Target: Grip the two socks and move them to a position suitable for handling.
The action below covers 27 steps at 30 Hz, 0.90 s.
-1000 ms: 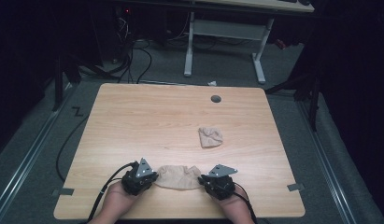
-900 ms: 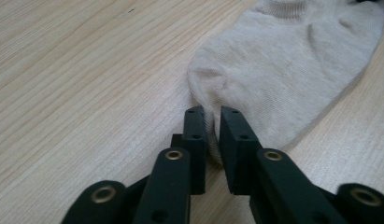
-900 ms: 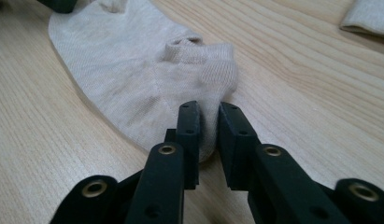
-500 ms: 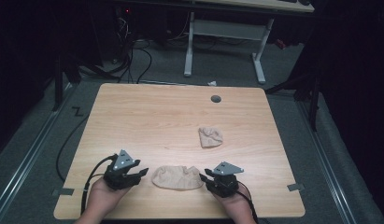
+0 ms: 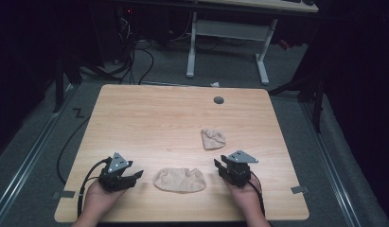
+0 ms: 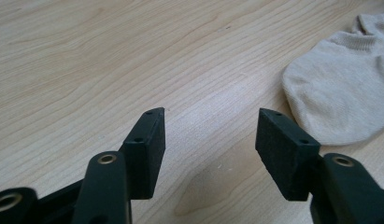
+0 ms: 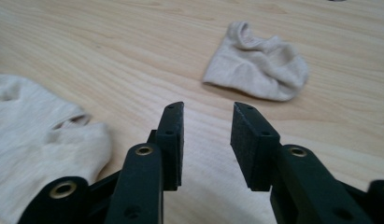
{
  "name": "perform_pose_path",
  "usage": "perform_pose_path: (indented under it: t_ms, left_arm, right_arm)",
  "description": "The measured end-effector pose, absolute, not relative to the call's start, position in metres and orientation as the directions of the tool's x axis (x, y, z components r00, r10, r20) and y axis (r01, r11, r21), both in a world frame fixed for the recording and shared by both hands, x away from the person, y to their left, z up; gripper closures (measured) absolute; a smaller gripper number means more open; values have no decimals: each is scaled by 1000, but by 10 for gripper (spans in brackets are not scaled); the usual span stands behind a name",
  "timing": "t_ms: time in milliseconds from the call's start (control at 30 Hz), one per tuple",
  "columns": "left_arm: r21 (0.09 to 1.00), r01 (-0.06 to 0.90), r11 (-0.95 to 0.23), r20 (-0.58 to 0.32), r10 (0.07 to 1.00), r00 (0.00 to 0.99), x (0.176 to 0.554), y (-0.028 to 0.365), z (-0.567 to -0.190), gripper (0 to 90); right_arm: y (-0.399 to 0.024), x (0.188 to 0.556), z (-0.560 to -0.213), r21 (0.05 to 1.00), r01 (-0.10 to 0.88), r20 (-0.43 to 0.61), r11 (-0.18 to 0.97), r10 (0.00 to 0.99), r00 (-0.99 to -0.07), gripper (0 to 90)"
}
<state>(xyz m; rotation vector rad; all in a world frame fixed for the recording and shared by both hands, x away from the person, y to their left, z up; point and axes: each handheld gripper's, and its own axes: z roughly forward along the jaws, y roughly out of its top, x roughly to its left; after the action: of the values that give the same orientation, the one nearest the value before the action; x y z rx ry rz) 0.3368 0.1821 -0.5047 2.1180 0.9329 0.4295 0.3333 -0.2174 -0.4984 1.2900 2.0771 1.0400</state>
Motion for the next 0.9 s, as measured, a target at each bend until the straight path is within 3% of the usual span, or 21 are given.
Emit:
perform_pose_path:
  t_ms: [433,900]
  left_arm:
    - [768,467,-438,2,731,682,338,184,-506,385]
    - [764,461,-451,5,719,695,338,183,-507,383]
  right_arm:
    - [-229,379,-478,808,538,-4,240,916,-402,632]
    - [-236,423,-492,756,612,7,232,932,-363,581]
